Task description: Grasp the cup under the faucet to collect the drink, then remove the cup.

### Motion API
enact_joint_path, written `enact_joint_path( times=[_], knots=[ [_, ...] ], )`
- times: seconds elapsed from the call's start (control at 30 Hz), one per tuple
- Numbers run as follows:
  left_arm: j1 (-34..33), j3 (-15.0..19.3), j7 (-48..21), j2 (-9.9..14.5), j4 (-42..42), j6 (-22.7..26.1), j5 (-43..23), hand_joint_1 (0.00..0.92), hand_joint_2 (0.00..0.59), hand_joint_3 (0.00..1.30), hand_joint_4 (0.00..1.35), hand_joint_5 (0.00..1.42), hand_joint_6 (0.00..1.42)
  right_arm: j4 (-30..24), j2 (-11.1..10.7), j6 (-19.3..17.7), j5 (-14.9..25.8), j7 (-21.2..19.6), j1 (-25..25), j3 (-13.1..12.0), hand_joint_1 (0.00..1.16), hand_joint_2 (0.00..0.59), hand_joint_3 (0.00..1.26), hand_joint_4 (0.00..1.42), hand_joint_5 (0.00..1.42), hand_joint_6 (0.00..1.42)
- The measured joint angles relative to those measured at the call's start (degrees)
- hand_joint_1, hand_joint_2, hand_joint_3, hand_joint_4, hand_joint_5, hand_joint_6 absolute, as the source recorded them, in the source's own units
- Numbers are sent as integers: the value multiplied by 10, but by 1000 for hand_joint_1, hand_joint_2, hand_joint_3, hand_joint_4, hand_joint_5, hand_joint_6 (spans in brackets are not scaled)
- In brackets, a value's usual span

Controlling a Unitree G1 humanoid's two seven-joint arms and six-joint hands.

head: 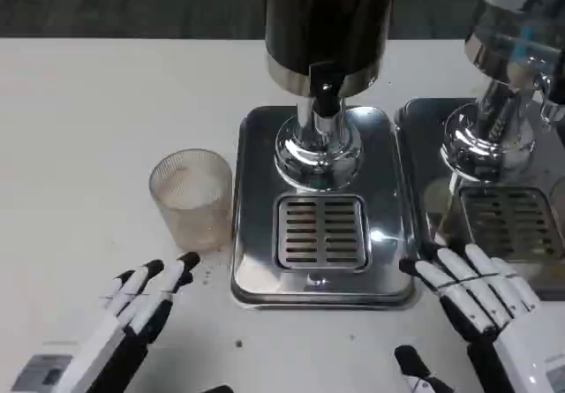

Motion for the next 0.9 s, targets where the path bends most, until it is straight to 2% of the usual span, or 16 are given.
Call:
enact_joint_path(
  times=[0.43, 0.67, 0.77, 0.9],
  knots=[
    [0, -1, 3, 1, 3, -2, -4, 0, 101, 0, 0, 0, 0, -1, 0, 0, 9, -1, 4, 1, 461, 404, 290, 179, 132, 191],
    [-11, 11, 53, 1, 41, -70, -30, 0, 76, 0, 0, 0, 0, 2, 7, 1, 28, -1, -1, 1, 461, 404, 310, 209, 142, 222],
    [-25, 20, 63, 1, 65, -91, -51, 0, 48, 0, 0, 0, 0, 2, 13, 3, 30, 0, -6, 3, 461, 404, 315, 217, 152, 225],
    [-57, 26, 67, 1, 96, -101, -82, 0, 40, 0, 0, 0, 0, 2, 25, 7, 34, 1, -15, 6, 461, 404, 324, 234, 158, 227]
  ],
)
